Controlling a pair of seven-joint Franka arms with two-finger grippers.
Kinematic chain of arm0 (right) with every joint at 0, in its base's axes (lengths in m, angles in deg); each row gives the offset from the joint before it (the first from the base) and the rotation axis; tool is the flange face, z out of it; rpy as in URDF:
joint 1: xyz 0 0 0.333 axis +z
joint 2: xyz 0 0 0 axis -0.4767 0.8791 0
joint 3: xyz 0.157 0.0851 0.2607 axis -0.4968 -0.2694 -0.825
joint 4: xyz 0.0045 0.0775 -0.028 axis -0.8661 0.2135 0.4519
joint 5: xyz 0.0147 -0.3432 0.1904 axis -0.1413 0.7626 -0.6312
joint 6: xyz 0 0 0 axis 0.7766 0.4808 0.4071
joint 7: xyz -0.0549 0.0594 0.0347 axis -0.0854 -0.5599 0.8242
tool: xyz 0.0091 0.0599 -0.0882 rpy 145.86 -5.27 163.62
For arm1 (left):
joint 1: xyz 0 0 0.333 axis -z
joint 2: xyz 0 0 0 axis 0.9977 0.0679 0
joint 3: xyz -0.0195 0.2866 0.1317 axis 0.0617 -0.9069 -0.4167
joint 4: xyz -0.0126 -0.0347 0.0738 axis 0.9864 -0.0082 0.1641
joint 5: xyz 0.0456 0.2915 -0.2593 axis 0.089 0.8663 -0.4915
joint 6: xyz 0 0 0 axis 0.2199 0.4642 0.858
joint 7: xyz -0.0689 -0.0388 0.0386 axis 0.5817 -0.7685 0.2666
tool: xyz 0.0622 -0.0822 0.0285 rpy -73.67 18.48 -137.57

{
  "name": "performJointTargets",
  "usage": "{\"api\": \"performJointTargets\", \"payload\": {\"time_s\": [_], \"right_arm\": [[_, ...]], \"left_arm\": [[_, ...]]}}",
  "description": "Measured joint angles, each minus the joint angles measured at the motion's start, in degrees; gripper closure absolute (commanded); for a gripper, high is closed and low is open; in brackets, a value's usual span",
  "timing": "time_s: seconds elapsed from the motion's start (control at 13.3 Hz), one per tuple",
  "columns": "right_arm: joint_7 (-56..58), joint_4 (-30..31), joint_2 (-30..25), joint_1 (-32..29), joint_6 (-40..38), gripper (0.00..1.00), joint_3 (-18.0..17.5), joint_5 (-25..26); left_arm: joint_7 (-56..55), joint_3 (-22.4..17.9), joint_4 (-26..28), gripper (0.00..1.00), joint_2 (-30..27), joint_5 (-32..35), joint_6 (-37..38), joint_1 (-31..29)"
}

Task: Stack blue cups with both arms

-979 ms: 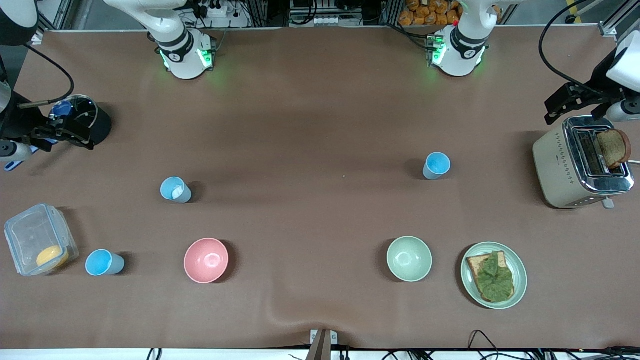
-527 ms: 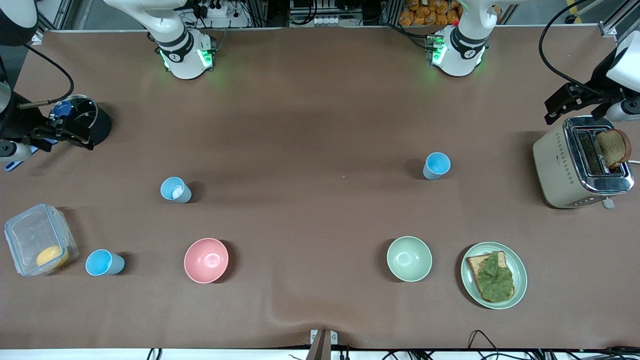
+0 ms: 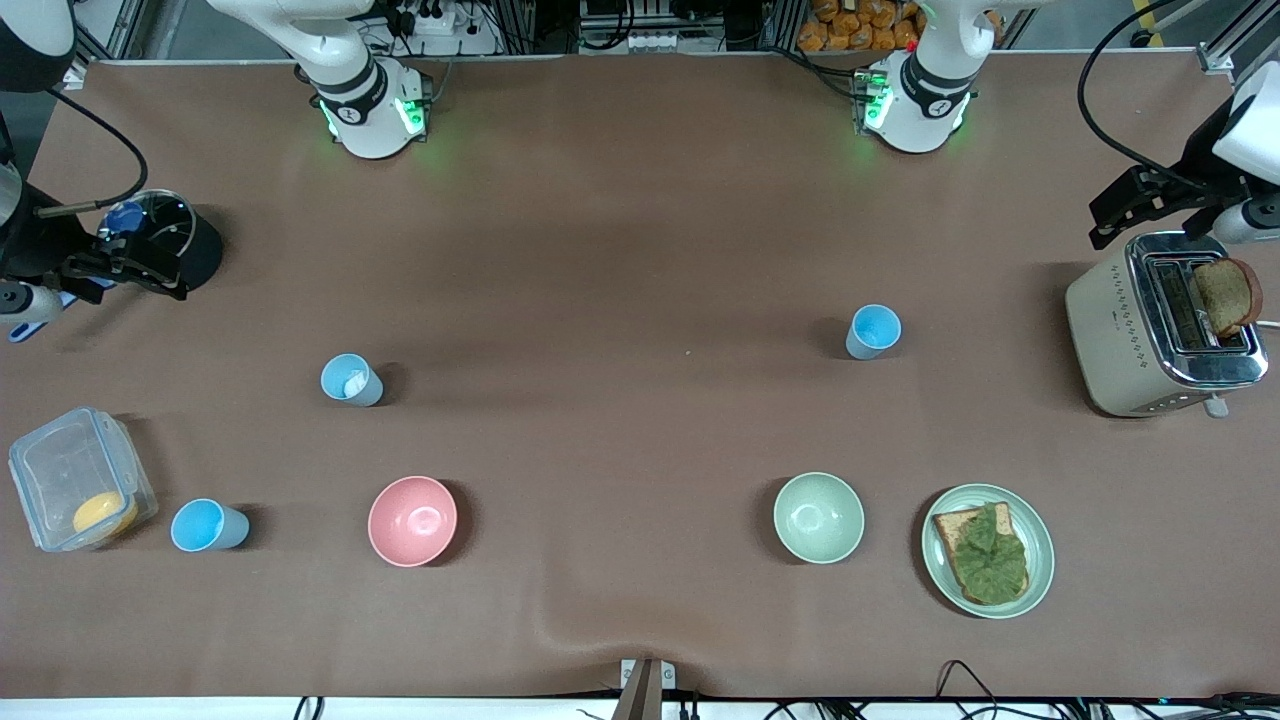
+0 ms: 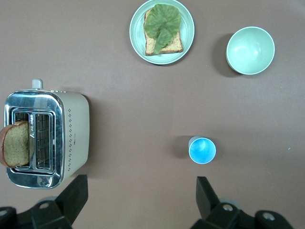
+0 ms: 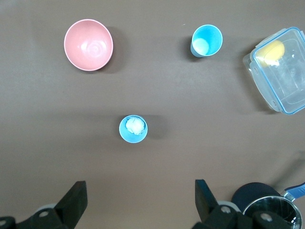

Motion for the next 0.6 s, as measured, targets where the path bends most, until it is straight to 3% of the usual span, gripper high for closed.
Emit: {"api": "performJointTargets", "payload": {"time_s": [0.6], "right_arm": [[-0.1,0.0,0.3,-0.5,0.0,0.00,0.2,0.0]], "left_arm": [[0.0,0.0,0.0,0.00,0.0,0.0,0.0,0.0]]}}
